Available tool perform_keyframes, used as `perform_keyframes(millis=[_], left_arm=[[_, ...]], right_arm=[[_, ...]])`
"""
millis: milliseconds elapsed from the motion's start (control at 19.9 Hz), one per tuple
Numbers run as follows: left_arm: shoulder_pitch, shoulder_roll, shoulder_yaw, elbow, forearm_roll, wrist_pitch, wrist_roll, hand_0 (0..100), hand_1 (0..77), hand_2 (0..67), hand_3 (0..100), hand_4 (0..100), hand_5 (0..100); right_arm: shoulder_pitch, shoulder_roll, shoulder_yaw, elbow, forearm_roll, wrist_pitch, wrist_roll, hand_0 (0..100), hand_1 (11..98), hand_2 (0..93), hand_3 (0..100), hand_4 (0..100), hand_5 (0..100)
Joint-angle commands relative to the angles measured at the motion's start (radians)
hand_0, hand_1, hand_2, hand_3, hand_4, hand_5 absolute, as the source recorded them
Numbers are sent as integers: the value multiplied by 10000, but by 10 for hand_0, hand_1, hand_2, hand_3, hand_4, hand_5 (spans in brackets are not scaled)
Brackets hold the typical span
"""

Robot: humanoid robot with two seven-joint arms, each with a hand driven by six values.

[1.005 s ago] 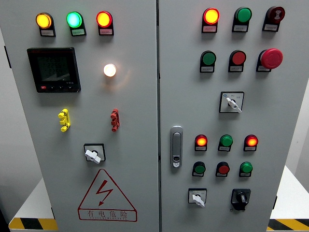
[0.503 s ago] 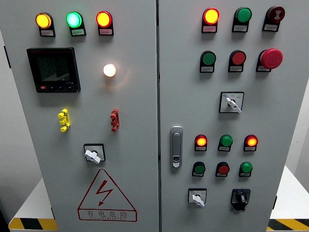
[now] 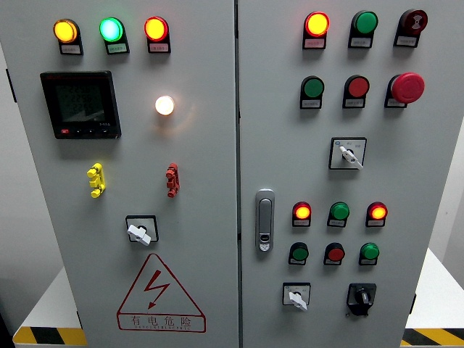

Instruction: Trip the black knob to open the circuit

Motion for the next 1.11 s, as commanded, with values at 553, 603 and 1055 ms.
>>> perform_keyframes(millis=[553, 603, 1055], left_arm=[[-10, 1, 0, 0, 0, 0, 0, 0, 0, 194, 262, 98, 86], [5, 1, 0, 0, 0, 0, 0, 0, 0, 195, 262, 98, 86], [-10, 1, 0, 0, 0, 0, 0, 0, 0, 194, 262, 98, 86]], right_arm=[[-593, 177, 6158, 5389, -6116, 144, 207, 788, 452, 0, 216, 122, 232], [-716, 177, 6189, 6171, -6117, 266, 207, 789, 455, 0, 219, 124, 238], [-2096, 116, 6235, 12798, -5933, 865, 207, 858, 495, 0, 422, 401, 452]])
